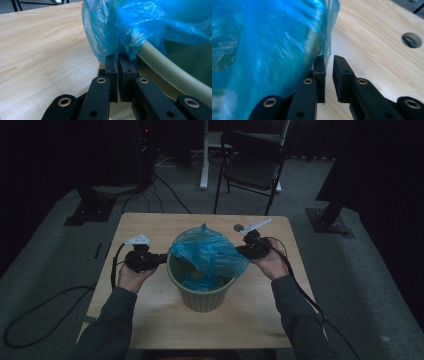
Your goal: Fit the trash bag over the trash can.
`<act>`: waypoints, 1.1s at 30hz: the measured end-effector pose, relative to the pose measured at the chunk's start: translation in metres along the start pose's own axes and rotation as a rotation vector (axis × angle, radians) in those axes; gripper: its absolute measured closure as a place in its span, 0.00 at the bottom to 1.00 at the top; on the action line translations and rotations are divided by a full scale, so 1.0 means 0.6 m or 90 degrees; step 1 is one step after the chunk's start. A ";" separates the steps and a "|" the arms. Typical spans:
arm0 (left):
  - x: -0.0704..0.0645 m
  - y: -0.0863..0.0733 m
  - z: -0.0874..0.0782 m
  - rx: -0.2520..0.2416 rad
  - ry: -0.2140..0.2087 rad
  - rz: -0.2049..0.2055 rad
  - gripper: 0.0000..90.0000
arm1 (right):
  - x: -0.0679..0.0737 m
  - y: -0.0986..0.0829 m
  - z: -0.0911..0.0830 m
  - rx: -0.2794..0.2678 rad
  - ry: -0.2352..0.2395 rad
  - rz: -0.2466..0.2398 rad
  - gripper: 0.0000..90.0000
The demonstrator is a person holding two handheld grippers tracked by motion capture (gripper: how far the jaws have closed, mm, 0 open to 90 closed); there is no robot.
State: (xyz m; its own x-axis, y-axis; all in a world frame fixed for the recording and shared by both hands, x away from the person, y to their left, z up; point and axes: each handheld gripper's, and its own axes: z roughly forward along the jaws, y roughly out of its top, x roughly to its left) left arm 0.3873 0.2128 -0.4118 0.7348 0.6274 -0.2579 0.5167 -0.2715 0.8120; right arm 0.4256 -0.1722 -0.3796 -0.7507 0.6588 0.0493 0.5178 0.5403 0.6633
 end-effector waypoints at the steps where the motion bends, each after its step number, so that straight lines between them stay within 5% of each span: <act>1: 0.000 0.000 0.000 0.000 0.000 0.001 0.97 | -0.001 -0.001 -0.006 -0.008 -0.003 0.001 0.86; 18: -0.005 -0.001 -0.003 -0.005 -0.001 0.003 0.95 | 0.010 -0.014 -0.105 -0.105 -0.036 -0.009 0.70; 33: -0.012 -0.012 -0.012 -0.008 -0.005 0.005 0.95 | 0.086 -0.011 -0.158 -0.157 -0.010 -0.078 0.70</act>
State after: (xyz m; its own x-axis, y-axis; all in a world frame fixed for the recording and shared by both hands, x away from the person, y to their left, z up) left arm 0.3749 0.2155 -0.4122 0.7418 0.6201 -0.2556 0.5058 -0.2670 0.8203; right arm 0.3449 -0.1912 -0.3107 -0.7943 0.6053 -0.0531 0.3060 0.4740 0.8256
